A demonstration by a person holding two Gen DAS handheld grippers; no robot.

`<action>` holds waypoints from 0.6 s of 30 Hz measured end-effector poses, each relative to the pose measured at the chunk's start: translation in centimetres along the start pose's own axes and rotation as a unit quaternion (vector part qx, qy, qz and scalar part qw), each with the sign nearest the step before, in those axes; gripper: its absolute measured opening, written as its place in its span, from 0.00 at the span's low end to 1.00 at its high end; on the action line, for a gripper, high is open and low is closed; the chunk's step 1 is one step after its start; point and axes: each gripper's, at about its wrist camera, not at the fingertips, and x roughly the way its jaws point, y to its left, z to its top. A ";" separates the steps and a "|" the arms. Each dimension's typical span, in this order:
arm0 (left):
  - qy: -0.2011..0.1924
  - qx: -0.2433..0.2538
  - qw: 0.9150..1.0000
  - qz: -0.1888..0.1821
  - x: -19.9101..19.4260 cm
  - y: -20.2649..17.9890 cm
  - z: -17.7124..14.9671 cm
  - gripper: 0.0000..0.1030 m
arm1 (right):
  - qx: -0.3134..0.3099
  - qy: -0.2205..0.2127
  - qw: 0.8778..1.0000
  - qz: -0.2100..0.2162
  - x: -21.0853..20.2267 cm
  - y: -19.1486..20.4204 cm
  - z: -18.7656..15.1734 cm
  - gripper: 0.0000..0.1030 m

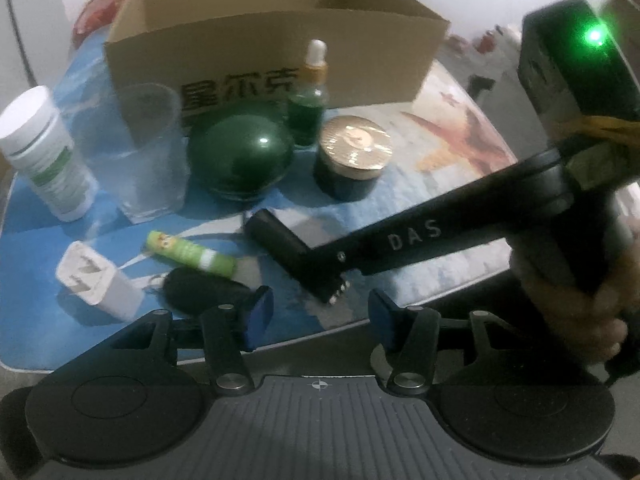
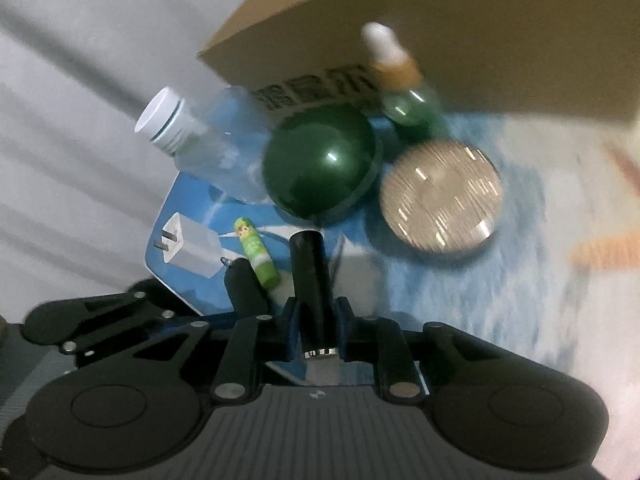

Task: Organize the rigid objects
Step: 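Grasp the black cylinder with the right gripper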

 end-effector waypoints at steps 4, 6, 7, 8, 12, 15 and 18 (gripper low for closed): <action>0.024 0.010 1.000 -0.015 1.0 -0.7 0.3 0.53 | 0.058 0.004 0.998 0.024 -0.4 -1.4 -1.5 0.19; 0.029 0.013 0.999 -0.011 1.5 -0.9 0.4 0.53 | 0.077 0.002 0.996 0.033 -0.5 -1.7 -2.0 0.19; 0.032 0.011 0.999 -0.006 1.7 -1.0 0.4 0.53 | 0.084 0.002 0.996 0.037 -0.6 -1.8 -2.2 0.19; 0.036 0.010 0.999 -0.005 1.9 -1.0 0.5 0.53 | 0.090 0.004 0.995 0.040 -0.6 -1.9 -2.4 0.19; 0.049 0.006 0.999 0.001 2.6 -1.0 0.4 0.50 | 0.102 0.009 0.994 0.050 -0.9 -2.2 -2.6 0.19; 0.051 0.005 0.999 0.012 2.8 -1.0 0.6 0.46 | 0.103 0.011 0.993 0.052 -0.5 -2.1 -2.2 0.19; 0.054 0.006 0.998 0.019 2.9 -1.0 0.8 0.44 | 0.101 0.014 0.993 0.058 -0.2 -2.0 -2.0 0.19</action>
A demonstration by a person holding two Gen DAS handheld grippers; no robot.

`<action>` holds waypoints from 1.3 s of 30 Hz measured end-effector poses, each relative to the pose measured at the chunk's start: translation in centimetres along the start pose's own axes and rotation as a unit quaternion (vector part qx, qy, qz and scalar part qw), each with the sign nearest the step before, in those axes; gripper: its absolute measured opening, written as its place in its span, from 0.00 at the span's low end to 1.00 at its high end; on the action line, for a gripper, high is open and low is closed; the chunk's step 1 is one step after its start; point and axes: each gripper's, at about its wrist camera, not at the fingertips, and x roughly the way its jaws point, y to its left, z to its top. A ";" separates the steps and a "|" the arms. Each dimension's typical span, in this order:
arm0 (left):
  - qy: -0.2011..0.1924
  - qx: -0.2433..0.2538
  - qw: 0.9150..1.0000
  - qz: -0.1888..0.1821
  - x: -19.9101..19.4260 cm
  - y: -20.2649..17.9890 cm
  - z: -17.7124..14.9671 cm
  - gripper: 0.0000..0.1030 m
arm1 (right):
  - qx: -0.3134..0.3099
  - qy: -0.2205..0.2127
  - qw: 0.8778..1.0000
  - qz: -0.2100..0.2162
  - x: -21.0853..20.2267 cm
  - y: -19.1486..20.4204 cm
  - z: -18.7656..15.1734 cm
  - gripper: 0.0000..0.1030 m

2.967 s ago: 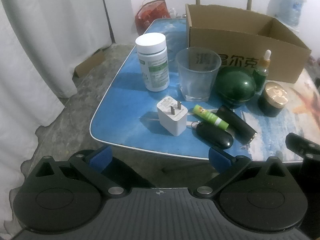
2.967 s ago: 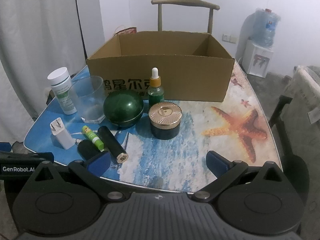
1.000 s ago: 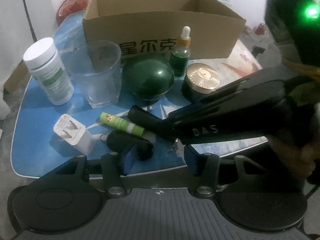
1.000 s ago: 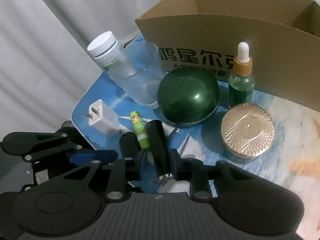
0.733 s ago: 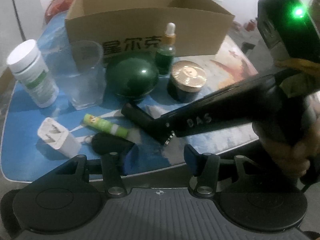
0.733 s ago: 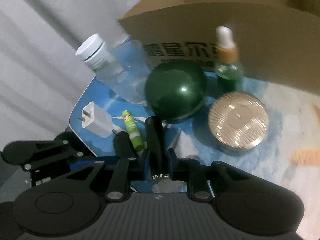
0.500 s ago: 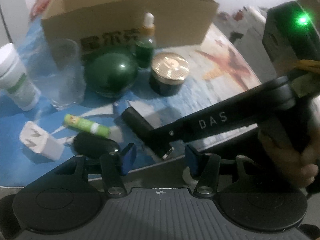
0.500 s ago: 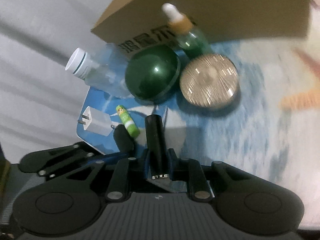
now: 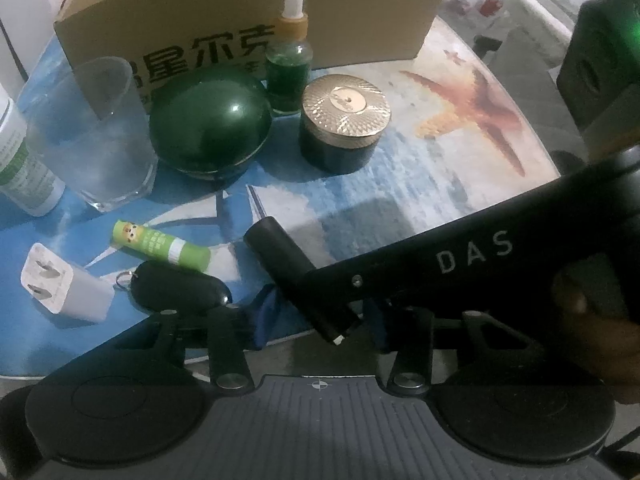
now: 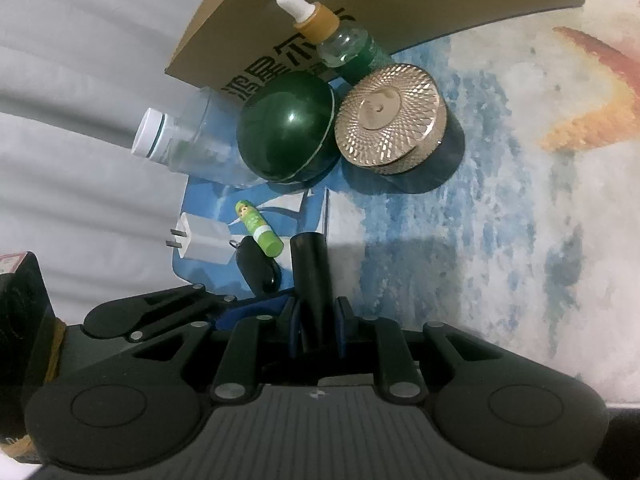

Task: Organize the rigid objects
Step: 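Grasp the black cylinder with the right gripper, then carry the black cylinder into the cardboard box and open the right gripper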

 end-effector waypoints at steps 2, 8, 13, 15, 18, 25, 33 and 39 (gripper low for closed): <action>0.000 0.005 1.000 0.009 0.1 -0.1 0.1 0.42 | -0.003 0.000 1.000 0.000 0.2 0.2 0.2 0.20; -0.007 0.010 1.000 0.025 0.2 -0.5 0.1 0.36 | -0.008 -0.009 1.000 0.006 0.4 0.3 0.1 0.20; -0.029 0.018 0.998 0.043 -0.9 -0.9 -0.2 0.31 | -0.023 -0.027 0.999 0.001 -0.2 1.0 -0.3 0.20; -0.045 0.021 0.997 0.052 -2.1 -1.1 -0.3 0.30 | -0.030 -0.036 0.999 0.004 -0.8 1.7 -0.4 0.20; -0.074 0.023 0.995 0.066 -4.2 -1.3 0.1 0.30 | -0.051 -0.054 0.997 0.007 -2.1 3.1 -0.3 0.20; -0.152 0.042 0.981 0.110 -9.3 -1.1 3.9 0.30 | -0.137 -0.126 0.983 0.003 -6.2 8.8 2.0 0.20; -0.144 0.025 0.983 0.109 -9.4 3.1 13.7 0.30 | -0.177 -0.146 0.973 0.000 -7.7 12.4 11.0 0.20; -0.068 -0.033 0.995 0.071 -4.9 7.4 19.4 0.29 | -0.114 -0.082 0.990 -0.018 -3.6 9.9 20.2 0.20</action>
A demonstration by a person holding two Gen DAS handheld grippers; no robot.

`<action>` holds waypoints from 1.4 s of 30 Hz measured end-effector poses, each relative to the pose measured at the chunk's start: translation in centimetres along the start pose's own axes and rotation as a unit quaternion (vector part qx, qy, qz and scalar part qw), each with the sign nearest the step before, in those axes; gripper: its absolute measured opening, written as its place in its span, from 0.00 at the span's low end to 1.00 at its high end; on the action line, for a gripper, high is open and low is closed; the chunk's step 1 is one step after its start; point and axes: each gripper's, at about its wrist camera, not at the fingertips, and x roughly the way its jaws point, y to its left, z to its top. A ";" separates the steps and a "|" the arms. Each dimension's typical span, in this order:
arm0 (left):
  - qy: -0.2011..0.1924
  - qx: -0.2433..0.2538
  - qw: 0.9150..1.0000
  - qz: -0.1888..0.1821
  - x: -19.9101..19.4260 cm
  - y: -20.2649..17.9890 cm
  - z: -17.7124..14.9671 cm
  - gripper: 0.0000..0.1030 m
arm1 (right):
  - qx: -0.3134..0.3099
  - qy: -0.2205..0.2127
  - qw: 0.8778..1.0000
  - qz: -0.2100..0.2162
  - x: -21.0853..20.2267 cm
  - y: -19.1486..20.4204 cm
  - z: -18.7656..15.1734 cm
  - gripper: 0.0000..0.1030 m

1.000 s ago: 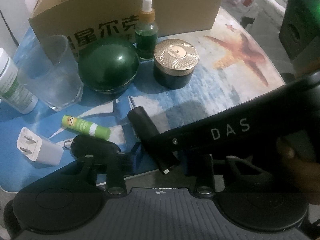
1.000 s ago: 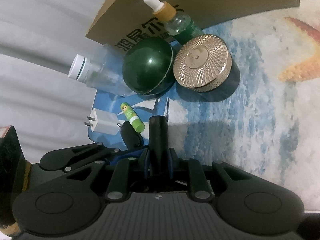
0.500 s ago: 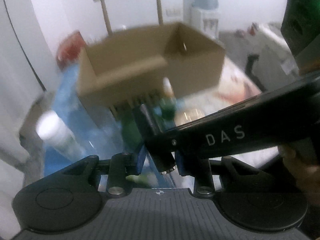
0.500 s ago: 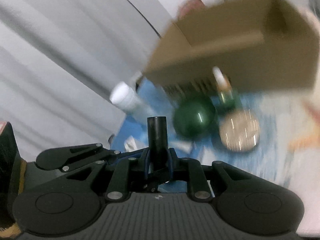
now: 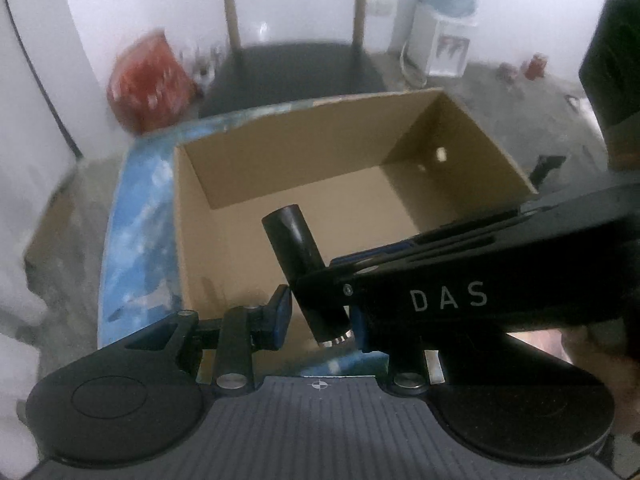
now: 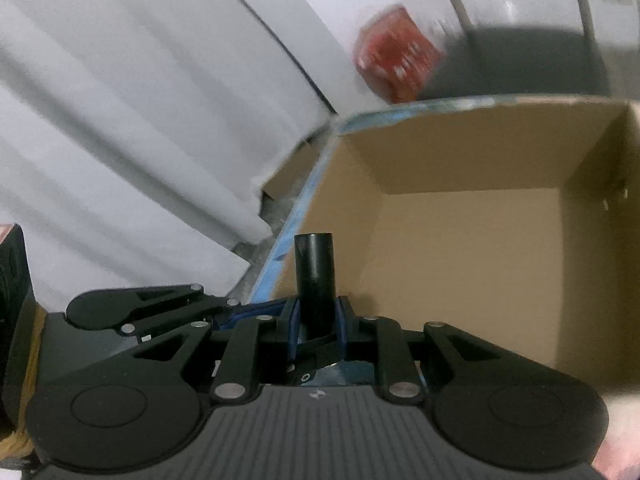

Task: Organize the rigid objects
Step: 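Carry the black cylinder into the cardboard box and open the right gripper, then return the right tool to the green-yellow glue stick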

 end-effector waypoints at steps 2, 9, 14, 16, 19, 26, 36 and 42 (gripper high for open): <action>0.020 -0.010 1.000 -0.003 2.3 0.7 1.3 0.29 | 0.016 0.018 1.000 -0.005 1.6 -1.5 1.8 0.20; 0.060 -0.039 0.997 0.016 6.9 2.4 3.6 0.30 | 0.056 0.068 0.996 -0.028 7.8 -5.2 6.5 0.19; 0.061 -0.048 0.996 0.032 7.5 3.0 4.2 0.33 | 0.073 0.093 0.992 -0.041 11.2 -6.9 7.4 0.05; 0.062 -0.052 0.996 0.035 7.1 3.1 4.0 0.35 | 0.070 0.095 0.992 -0.048 12.2 -7.0 7.8 0.05; 0.061 -0.053 0.996 0.046 6.3 3.2 3.5 0.38 | 0.061 0.088 0.993 -0.052 12.9 -6.6 8.1 0.05; 0.029 -0.058 0.997 0.028 2.2 2.6 2.2 0.49 | 0.043 0.055 0.996 -0.048 9.3 -5.2 7.1 0.06; -0.049 -0.058 0.997 -0.018 -6.2 0.6 -4.2 0.53 | -0.003 -0.043 0.999 -0.009 -4.2 -2.2 -1.2 0.07; -0.063 -0.053 0.996 -0.030 -8.6 -0.2 -10.2 0.54 | -0.009 -0.057 0.998 0.027 -8.0 -1.4 -9.4 0.07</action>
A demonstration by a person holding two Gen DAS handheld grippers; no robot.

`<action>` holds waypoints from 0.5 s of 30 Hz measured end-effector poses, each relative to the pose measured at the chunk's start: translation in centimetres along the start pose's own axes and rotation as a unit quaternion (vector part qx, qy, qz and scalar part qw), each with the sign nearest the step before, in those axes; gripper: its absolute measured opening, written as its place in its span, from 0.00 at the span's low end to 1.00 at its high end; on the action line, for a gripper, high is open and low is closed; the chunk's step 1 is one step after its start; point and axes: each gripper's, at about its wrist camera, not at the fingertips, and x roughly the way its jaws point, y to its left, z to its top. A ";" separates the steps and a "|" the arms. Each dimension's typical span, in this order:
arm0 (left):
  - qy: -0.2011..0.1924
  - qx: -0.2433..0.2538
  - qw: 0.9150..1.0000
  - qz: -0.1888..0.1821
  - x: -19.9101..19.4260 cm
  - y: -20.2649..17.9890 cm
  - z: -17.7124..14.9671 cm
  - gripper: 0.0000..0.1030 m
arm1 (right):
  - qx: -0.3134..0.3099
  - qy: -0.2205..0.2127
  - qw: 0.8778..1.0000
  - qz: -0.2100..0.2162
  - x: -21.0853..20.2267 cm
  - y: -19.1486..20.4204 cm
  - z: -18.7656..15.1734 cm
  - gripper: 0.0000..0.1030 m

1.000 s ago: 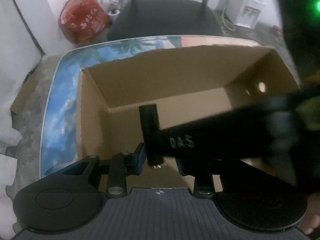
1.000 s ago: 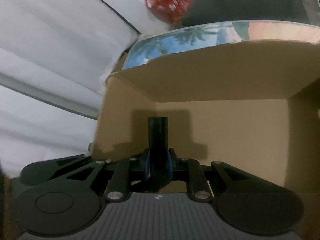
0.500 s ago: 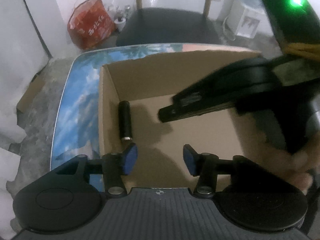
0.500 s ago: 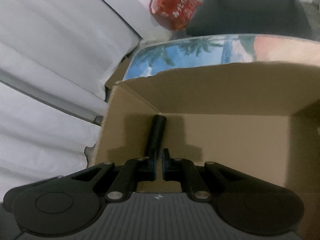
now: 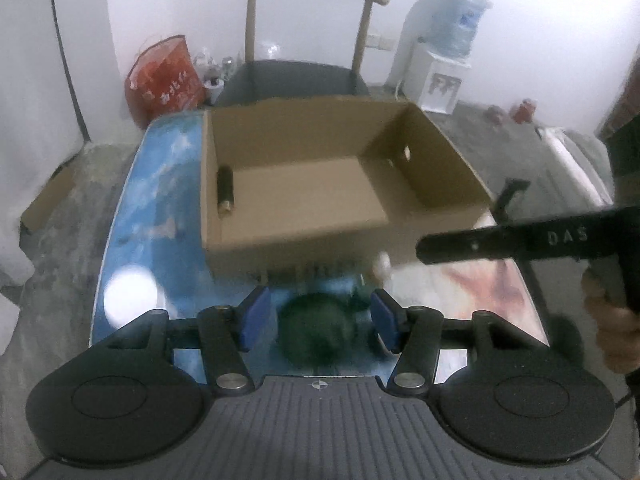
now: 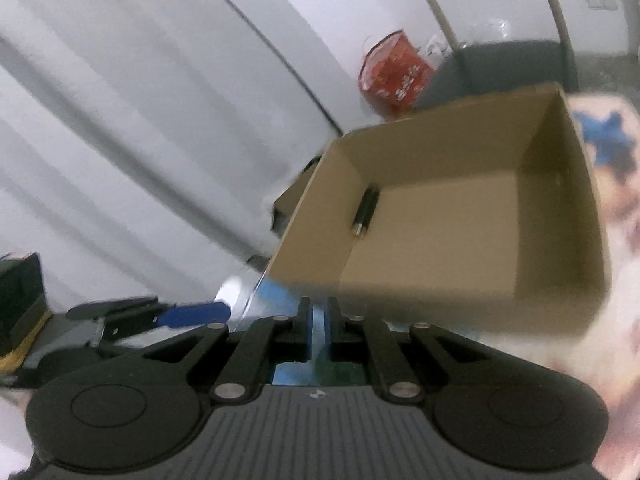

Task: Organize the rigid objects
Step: 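Return the right tool to the green-yellow glue stick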

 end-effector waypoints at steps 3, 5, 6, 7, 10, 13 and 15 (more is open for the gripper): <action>0.009 -0.008 1.000 -0.003 0.2 0.1 -2.6 0.54 | 0.015 0.020 1.000 0.017 0.4 0.0 -3.7 0.07; 0.015 -0.013 1.000 0.000 0.7 0.1 -4.3 0.54 | 0.027 0.037 0.999 0.026 1.4 0.0 -5.6 0.07; 0.018 -0.013 1.000 0.003 1.1 0.0 -5.0 0.54 | 0.030 0.045 0.998 0.027 2.0 0.0 -6.5 0.07; 0.022 -0.014 1.000 0.007 1.4 -0.1 -5.8 0.54 | 0.030 0.050 0.998 0.026 2.3 0.2 -7.4 0.07; 0.036 -0.014 0.999 0.017 2.8 0.2 -7.7 0.53 | 0.024 0.069 0.997 0.013 4.9 0.7 -9.3 0.07; 0.051 -0.013 0.998 0.026 4.3 0.6 -9.2 0.52 | 0.004 0.084 0.996 -0.006 7.3 1.5 -10.2 0.08; 0.060 -0.012 0.998 0.026 5.1 0.8 -9.8 0.51 | -0.015 0.090 0.996 -0.018 8.8 2.1 -10.4 0.08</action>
